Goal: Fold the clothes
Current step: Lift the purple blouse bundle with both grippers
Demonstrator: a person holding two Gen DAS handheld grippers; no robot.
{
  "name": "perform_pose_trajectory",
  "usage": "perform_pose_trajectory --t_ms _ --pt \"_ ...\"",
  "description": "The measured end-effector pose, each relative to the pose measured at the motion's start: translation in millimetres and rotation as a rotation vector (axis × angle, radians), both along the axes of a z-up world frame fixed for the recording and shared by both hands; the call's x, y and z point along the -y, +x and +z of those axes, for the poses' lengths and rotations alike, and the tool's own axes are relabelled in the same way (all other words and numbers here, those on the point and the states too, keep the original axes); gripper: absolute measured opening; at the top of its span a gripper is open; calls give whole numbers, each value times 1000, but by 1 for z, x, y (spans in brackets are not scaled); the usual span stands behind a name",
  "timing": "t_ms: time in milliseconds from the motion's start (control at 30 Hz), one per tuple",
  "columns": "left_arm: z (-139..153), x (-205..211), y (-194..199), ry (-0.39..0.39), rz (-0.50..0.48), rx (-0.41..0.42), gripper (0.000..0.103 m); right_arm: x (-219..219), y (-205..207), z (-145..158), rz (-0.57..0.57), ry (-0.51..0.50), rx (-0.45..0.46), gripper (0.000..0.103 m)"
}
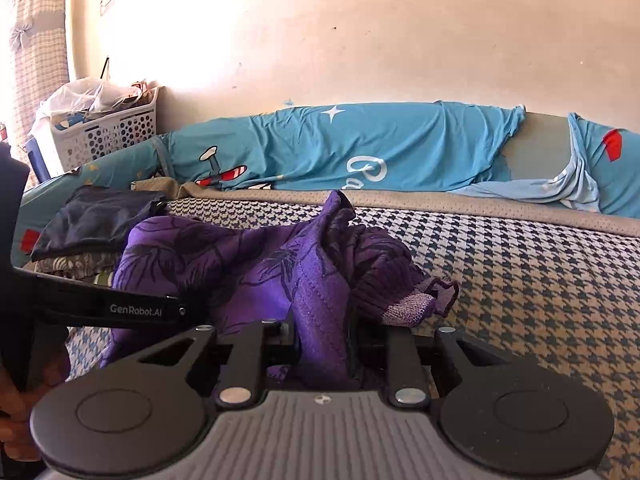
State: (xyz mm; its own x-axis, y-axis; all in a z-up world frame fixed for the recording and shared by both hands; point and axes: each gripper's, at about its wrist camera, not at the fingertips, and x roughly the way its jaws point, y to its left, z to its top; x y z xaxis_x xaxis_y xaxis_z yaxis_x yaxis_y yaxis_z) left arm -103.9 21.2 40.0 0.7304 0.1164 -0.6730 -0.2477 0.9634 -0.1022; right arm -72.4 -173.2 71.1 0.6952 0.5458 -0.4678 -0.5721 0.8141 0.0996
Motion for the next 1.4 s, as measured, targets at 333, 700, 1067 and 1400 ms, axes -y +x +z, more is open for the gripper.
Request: perform_pose_trajectory --t_ms 333,700,1067,1400 --pt "-4 7 -19 14 5 -8 40 5 -20 -3 0 2 -1 22" --pt "-1 15 -31 36 5 -11 40 11 -33 -1 8 15 9 22" --pt "7 23 -42 53 4 -6 40 20 -41 1 20 37 22 22" --pt "16 30 -51 75 1 6 40 26 -50 9 36 49 43 22"
